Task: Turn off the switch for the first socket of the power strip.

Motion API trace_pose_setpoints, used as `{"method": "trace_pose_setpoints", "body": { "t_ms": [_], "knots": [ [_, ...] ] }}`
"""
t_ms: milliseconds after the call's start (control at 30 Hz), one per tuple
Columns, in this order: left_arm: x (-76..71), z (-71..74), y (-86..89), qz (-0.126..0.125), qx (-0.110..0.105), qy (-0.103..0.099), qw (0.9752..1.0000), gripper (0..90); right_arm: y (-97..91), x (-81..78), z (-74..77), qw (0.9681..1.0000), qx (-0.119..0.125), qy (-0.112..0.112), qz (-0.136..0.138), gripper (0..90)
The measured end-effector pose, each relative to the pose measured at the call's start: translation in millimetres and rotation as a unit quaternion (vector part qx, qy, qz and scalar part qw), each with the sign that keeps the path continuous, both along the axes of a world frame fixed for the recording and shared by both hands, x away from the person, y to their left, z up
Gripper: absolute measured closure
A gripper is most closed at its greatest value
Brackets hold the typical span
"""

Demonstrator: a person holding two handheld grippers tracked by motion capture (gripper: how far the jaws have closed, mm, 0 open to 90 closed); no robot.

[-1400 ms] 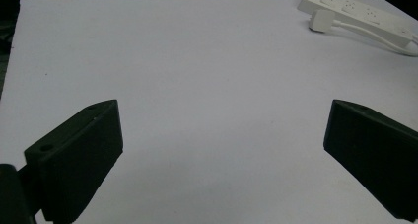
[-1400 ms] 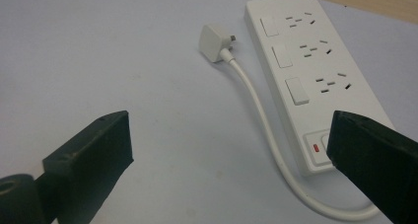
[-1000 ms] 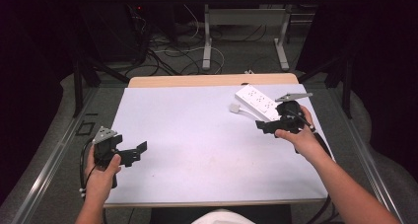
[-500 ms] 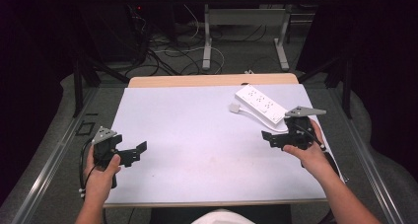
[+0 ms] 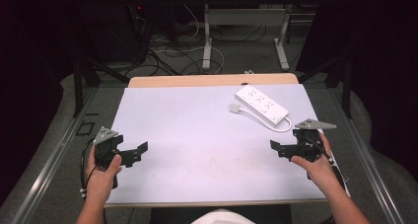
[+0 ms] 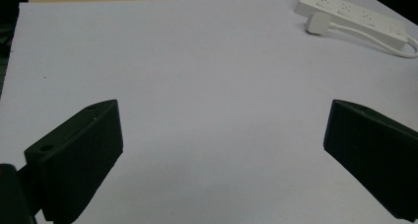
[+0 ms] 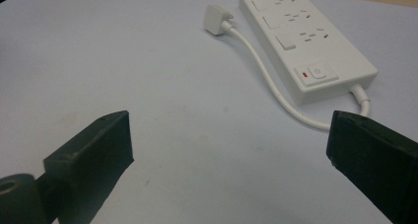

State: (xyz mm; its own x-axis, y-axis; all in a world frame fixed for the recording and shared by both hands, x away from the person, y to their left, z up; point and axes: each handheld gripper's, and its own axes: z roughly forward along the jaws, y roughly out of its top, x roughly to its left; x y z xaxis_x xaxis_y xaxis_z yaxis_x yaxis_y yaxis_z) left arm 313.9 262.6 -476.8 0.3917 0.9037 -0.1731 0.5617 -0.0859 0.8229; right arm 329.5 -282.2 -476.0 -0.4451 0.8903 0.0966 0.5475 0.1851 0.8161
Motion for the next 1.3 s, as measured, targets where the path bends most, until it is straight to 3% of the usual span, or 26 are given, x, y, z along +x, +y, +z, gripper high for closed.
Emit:
{"method": "trace_pose_setpoints", "body": {
  "t_ms": [333,667,867,1300],
  "knots": [
    [0.4,-1.1,-0.6,-0.002,0.002,0.000,1.0000,1.4,-13.4,-2.5,-18.4,0.9995,0.020,0.004,-0.024,3.5],
    [0.8,-2.8,-0.9,-0.003,0.004,0.003,1.0000,1.4,-23.8,-3.7,-33.5,0.9985,0.018,-0.001,-0.052,3.9],
    [0.8,-3.2,-0.7,-0.002,0.003,0.004,1.0000,1.4,-31.1,-3.5,-41.8,0.9975,0.005,-0.013,-0.069,3.9],
    [2.6,-6.7,-1.8,-0.002,0.004,0.006,1.0000,1.4,-41.7,1.9,-55.2,0.9966,0.014,0.006,-0.081,4.0]
  ]
}}
